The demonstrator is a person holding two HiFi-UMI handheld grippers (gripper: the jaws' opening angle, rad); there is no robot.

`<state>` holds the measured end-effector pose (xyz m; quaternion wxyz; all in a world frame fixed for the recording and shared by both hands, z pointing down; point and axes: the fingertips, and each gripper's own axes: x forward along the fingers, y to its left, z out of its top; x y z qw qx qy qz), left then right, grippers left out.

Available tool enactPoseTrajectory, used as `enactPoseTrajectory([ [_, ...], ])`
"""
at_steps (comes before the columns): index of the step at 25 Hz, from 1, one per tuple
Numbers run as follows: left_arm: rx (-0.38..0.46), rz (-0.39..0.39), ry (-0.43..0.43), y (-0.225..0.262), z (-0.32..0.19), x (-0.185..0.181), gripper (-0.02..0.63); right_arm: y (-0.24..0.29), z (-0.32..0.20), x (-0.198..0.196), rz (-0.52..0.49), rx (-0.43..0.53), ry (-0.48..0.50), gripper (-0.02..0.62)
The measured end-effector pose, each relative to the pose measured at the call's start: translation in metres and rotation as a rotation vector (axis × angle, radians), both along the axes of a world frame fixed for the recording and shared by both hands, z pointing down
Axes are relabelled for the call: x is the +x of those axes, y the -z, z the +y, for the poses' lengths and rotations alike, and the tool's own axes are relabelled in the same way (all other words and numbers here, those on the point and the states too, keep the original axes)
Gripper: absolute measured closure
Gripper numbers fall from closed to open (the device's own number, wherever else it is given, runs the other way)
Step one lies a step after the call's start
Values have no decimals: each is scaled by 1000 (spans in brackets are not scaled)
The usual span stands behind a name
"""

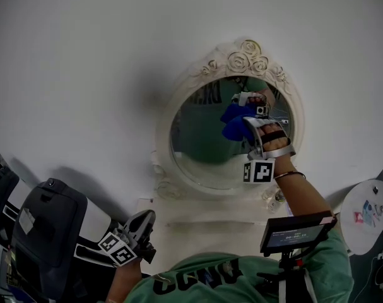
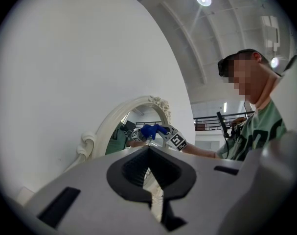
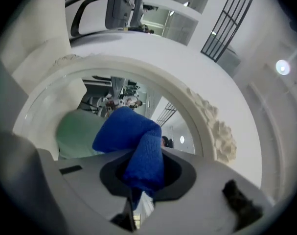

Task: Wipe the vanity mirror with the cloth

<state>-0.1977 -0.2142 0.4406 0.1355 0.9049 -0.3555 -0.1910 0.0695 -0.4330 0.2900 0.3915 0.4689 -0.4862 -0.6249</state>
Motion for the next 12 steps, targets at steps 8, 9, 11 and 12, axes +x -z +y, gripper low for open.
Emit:
enactPoseTrajectory([
  [8, -5, 7, 42, -2, 12, -16, 606, -15, -6, -163, 69, -30, 228, 543],
  [9, -5, 8, 50, -2, 14, -19, 606, -17, -7, -175, 77, -34, 238, 543],
  [11, -5, 10, 64, -3, 16, -25, 606, -20, -12, -191, 87, -43, 243, 543],
  [12, -6, 10, 70, -4, 17, -27, 606, -21, -14, -196, 87, -49, 242, 543],
])
